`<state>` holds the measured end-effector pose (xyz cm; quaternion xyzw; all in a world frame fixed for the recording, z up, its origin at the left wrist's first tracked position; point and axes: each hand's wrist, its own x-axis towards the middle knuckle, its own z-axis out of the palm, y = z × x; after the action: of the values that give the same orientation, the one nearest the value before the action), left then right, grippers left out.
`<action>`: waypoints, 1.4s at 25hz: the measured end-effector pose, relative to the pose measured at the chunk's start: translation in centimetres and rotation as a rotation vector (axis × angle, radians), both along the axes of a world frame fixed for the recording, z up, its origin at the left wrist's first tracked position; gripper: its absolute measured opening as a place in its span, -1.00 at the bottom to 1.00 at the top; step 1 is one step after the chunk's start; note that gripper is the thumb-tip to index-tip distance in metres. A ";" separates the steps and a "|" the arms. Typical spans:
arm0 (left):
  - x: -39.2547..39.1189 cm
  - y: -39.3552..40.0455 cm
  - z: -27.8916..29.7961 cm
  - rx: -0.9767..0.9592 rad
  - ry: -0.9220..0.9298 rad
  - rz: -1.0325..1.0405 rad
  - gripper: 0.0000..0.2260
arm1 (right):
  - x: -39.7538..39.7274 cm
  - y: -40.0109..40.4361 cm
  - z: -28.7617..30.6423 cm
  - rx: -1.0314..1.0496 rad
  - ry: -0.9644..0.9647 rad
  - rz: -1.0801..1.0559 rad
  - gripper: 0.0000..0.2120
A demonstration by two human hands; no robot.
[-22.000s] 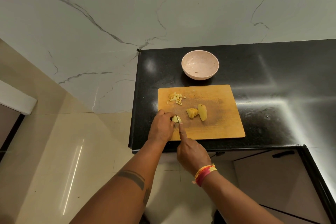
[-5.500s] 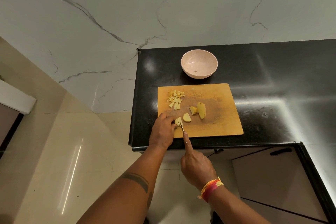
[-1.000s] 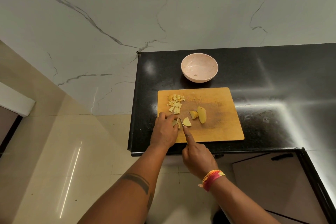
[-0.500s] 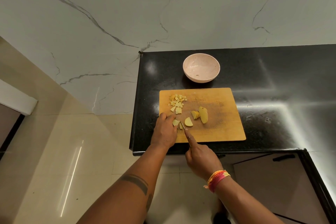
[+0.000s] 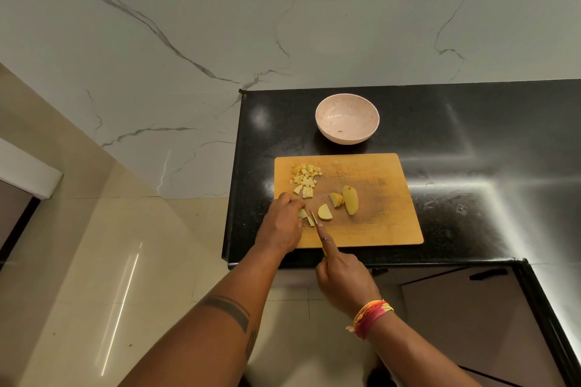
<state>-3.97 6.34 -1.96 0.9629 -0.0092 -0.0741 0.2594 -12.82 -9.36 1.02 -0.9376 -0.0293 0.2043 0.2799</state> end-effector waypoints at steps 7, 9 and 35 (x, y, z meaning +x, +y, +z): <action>-0.6 0.6 -0.5 -0.048 -0.009 0.074 -0.59 | 0.0 2.3 -0.4 -0.009 -0.025 -0.003 -0.29; -0.6 0.6 -0.6 -0.067 -0.008 0.087 -0.62 | 0.5 2.6 -0.6 -0.023 -0.022 0.004 -0.29; -1.1 0.8 -0.4 -0.180 0.000 0.186 -0.69 | 0.9 2.7 -0.9 -0.050 -0.016 0.056 -0.27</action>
<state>-5.11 7.10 -2.32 0.9325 0.0734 -0.0485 0.3504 -11.89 -6.66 0.15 -0.9447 -0.0524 0.2054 0.2502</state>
